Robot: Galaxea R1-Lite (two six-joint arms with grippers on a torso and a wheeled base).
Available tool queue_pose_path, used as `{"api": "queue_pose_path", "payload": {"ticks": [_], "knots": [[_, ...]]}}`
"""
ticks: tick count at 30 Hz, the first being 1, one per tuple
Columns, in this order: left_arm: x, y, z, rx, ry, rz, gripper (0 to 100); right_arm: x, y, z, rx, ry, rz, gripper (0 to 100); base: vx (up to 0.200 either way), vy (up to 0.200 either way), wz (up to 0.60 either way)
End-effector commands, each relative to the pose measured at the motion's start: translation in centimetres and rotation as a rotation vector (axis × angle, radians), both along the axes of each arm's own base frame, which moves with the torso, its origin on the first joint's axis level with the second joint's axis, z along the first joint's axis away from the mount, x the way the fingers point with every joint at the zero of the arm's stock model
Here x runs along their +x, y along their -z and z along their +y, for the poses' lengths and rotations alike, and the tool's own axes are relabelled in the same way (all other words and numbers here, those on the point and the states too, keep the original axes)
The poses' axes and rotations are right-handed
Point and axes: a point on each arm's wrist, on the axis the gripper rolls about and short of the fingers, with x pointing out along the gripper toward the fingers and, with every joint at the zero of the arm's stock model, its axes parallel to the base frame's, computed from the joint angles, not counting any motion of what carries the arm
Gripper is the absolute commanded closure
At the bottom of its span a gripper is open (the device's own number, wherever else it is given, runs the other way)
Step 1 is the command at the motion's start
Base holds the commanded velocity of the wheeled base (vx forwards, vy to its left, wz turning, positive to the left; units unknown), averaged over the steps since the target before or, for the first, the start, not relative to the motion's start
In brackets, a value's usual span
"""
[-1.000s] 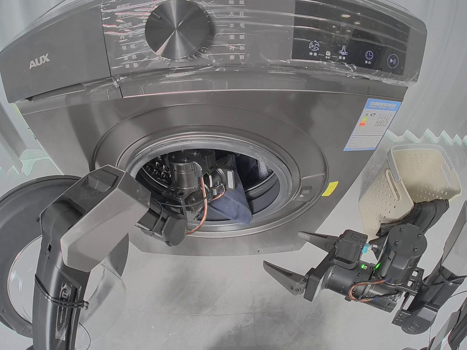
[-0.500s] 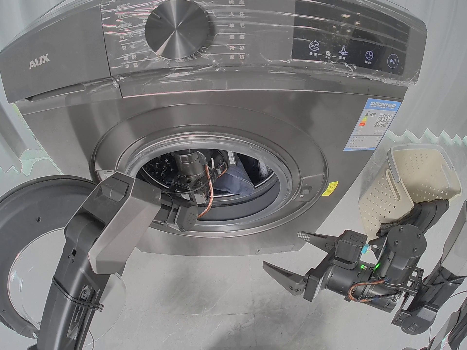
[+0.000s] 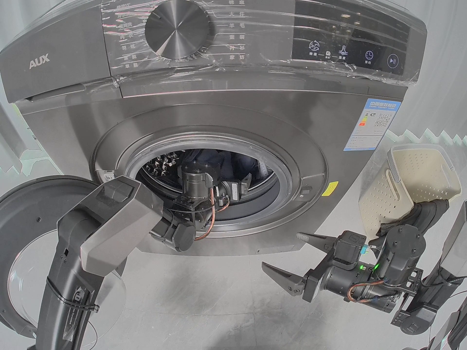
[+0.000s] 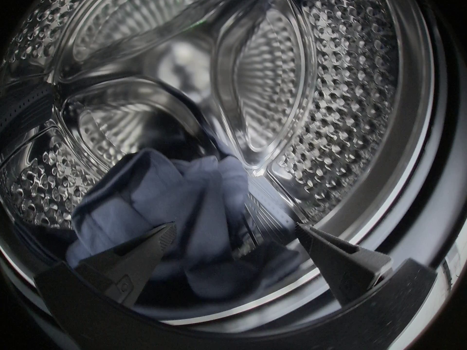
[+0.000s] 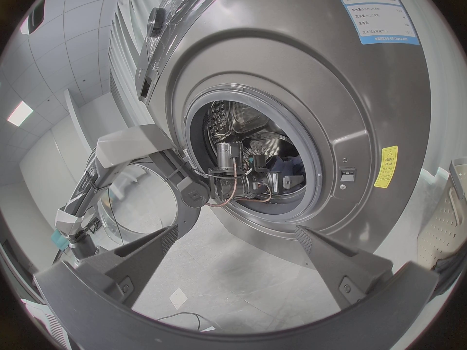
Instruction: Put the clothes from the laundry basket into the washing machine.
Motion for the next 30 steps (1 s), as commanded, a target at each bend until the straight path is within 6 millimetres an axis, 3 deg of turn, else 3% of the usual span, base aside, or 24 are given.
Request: {"api": "queue_pose_path", "payload": {"ticks": [1, 10, 14, 17, 23, 30], "knots": [[-1.7, -1.3, 0.0, 0.015, 0.042, 0.029, 0, -0.2, 0.0, 0.2, 0.0, -0.01, 0.002, 0, 0.0, 0.0, 0.0], [-1.1, -0.3, 0.2, 0.023, 0.037, 0.023, 0, -0.1, 0.4, 0.3, -0.008, -0.01, 0.012, 0, 0.0, 0.0, 0.0], [-0.7, -1.6, 0.3, -0.006, 0.024, -0.019, 0, -0.1, 0.4, 0.3, -0.009, -0.009, 0.013, 0, 0.0, 0.0, 0.0], [-1.6, -2.9, 0.8, -0.011, 0.024, -0.027, 0, -0.1, 0.4, 0.2, -0.008, -0.009, 0.014, 0, 0.0, 0.0, 0.0], [-5.8, -4.3, 1.4, -0.013, 0.055, -0.044, 0, -0.1, 0.4, 0.1, -0.012, -0.007, 0.016, 0, 0.0, 0.0, 0.0], [-13.7, -4.4, 2.7, 0.017, 0.134, 0.005, 0, -0.4, 0.1, -0.1, -0.003, -0.01, 0.009, 0, 0.0, 0.0, 0.0]]}}
